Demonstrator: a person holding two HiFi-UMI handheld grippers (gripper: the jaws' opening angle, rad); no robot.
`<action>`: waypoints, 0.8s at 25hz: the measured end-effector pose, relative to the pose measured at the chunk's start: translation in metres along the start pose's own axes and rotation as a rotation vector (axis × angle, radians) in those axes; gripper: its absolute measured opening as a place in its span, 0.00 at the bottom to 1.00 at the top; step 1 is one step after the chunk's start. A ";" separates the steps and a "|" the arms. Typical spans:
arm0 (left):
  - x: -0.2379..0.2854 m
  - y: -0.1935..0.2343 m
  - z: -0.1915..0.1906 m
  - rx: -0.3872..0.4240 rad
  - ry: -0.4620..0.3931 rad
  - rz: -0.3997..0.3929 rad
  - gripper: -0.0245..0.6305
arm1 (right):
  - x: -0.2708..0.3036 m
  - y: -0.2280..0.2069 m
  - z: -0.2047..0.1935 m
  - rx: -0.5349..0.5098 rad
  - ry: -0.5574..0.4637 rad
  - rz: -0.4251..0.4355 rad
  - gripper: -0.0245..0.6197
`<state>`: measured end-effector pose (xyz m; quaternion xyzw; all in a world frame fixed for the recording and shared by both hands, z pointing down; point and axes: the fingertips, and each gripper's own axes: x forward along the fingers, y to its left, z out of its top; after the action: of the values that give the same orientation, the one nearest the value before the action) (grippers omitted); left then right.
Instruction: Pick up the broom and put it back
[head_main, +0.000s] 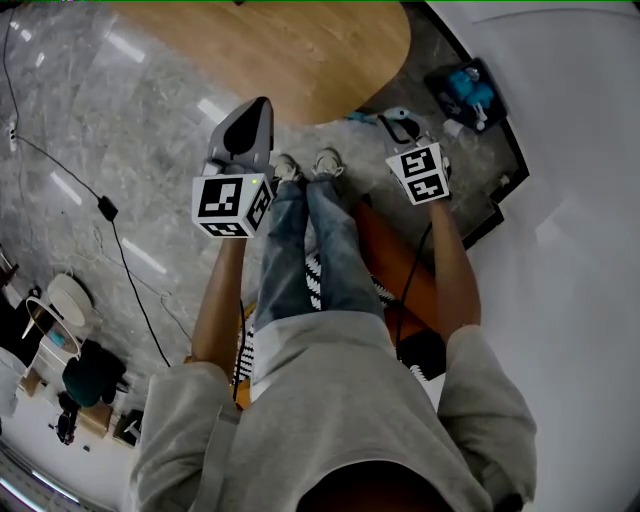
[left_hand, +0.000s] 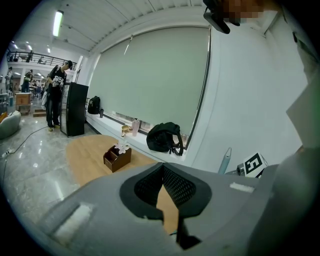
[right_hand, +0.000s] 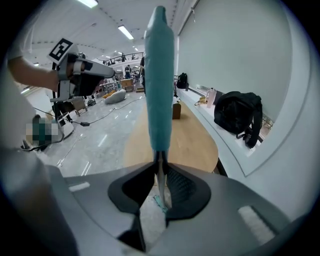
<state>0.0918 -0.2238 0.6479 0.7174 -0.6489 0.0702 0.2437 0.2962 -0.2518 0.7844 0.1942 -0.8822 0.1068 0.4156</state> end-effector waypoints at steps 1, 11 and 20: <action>0.000 0.000 -0.003 -0.005 0.000 0.003 0.04 | 0.002 0.001 -0.003 -0.001 0.002 0.003 0.15; 0.006 0.016 -0.020 -0.032 -0.014 0.030 0.04 | 0.036 0.000 0.003 -0.039 -0.016 0.003 0.15; 0.010 0.025 -0.031 -0.043 -0.017 0.035 0.04 | 0.057 0.002 0.009 -0.059 -0.022 0.004 0.16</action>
<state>0.0756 -0.2196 0.6858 0.7009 -0.6649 0.0545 0.2524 0.2565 -0.2678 0.8231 0.1813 -0.8898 0.0795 0.4111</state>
